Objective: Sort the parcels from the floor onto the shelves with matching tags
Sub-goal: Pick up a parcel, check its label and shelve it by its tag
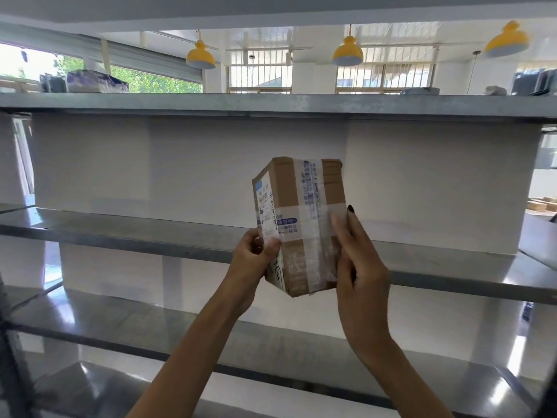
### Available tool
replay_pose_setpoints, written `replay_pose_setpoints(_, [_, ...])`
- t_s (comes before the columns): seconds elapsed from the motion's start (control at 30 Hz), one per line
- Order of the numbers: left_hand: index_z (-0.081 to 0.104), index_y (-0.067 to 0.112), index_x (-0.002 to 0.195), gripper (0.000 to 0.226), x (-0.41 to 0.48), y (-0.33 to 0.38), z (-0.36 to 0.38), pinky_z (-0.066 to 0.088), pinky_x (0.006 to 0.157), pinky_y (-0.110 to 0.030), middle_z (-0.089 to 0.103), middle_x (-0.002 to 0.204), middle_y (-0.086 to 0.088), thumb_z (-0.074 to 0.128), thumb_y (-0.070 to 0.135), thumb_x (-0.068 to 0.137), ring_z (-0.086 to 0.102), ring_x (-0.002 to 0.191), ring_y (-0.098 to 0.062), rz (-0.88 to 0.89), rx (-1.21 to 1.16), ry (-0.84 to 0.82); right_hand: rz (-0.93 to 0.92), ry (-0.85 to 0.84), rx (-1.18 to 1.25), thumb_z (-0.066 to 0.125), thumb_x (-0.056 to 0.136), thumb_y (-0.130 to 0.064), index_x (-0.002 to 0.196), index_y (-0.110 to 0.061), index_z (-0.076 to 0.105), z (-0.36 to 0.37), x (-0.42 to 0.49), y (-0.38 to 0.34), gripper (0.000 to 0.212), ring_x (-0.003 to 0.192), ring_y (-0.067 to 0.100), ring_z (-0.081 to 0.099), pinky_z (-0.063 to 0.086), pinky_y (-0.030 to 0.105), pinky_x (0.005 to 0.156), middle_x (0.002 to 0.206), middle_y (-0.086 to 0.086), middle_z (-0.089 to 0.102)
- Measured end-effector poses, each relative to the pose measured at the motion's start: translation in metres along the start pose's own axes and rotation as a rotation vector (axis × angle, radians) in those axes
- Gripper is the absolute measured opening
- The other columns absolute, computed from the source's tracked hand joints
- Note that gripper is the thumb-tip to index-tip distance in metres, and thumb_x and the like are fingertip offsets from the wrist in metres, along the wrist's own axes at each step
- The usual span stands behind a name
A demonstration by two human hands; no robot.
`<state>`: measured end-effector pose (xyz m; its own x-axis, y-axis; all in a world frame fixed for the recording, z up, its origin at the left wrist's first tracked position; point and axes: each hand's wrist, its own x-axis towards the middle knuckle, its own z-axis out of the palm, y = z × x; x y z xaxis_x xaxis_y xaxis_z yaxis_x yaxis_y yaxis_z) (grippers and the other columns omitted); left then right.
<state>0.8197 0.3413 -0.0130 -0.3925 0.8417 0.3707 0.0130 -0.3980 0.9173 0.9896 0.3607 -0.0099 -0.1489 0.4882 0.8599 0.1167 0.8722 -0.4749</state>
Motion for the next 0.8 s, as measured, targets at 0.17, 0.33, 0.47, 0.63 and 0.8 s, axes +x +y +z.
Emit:
replay_pose_setpoints(0.17, [0.044, 0.015, 0.117, 0.083, -0.004, 0.007, 0.001, 0.058, 0.073, -0.038, 0.06, 0.108, -0.007, 0.068, 0.055, 0.048, 0.063, 0.098, -0.023, -0.007, 0.04, 0.088, 0.008, -0.062, -0.067, 0.04, 0.096, -0.027, 0.145, -0.02, 0.025, 0.009, -0.003, 0.006, 0.052, 0.143, 0.017, 0.023, 0.037, 0.042, 0.11, 0.155, -0.001, 0.019])
replay_pose_setpoints(0.33, [0.046, 0.02, 0.105, 0.072, -0.01, 0.003, 0.002, 0.052, 0.053, -0.014, 0.064, 0.095, 0.006, 0.069, 0.056, 0.048, 0.067, 0.081, -0.008, 0.104, 0.097, 0.183, 0.061, -0.127, -0.124, 0.035, 0.087, -0.056, 0.144, -0.034, 0.002, 0.02, -0.002, 0.003, 0.069, 0.145, 0.005, -0.002, 0.012, 0.043, 0.12, 0.155, -0.018, 0.002])
replay_pose_setpoints(0.47, [0.049, 0.025, 0.1, 0.058, -0.012, 0.008, -0.002, 0.054, 0.055, -0.017, 0.066, 0.095, 0.006, 0.068, 0.055, 0.055, 0.069, 0.079, -0.006, 0.192, 0.124, 0.226, 0.111, -0.161, -0.034, 0.035, 0.083, -0.064, 0.149, -0.032, 0.002, 0.021, 0.003, 0.005, 0.08, 0.146, 0.009, 0.004, 0.023, 0.048, 0.117, 0.158, -0.015, 0.003])
replay_pose_setpoints(0.63, [0.049, 0.023, 0.111, 0.038, -0.011, 0.013, -0.003, 0.057, 0.064, -0.024, 0.062, 0.111, -0.001, 0.052, 0.046, 0.081, 0.066, 0.096, -0.011, 0.323, 0.137, 0.224, 0.334, -0.225, 0.529, 0.044, 0.087, -0.047, 0.147, -0.04, 0.018, 0.026, 0.007, 0.014, 0.066, 0.119, -0.004, 0.052, 0.055, 0.023, 0.085, 0.138, -0.023, 0.044])
replay_pose_setpoints(0.8, [0.044, 0.024, 0.131, 0.041, -0.007, 0.012, -0.005, 0.058, 0.075, -0.028, 0.056, 0.13, -0.002, 0.03, 0.04, 0.095, 0.062, 0.108, -0.018, 0.305, 0.142, 0.161, 0.567, -0.212, 0.739, 0.04, 0.092, -0.04, 0.14, -0.033, 0.04, 0.036, 0.008, 0.035, 0.049, 0.106, 0.004, 0.062, 0.056, 0.027, 0.082, 0.12, -0.013, 0.063])
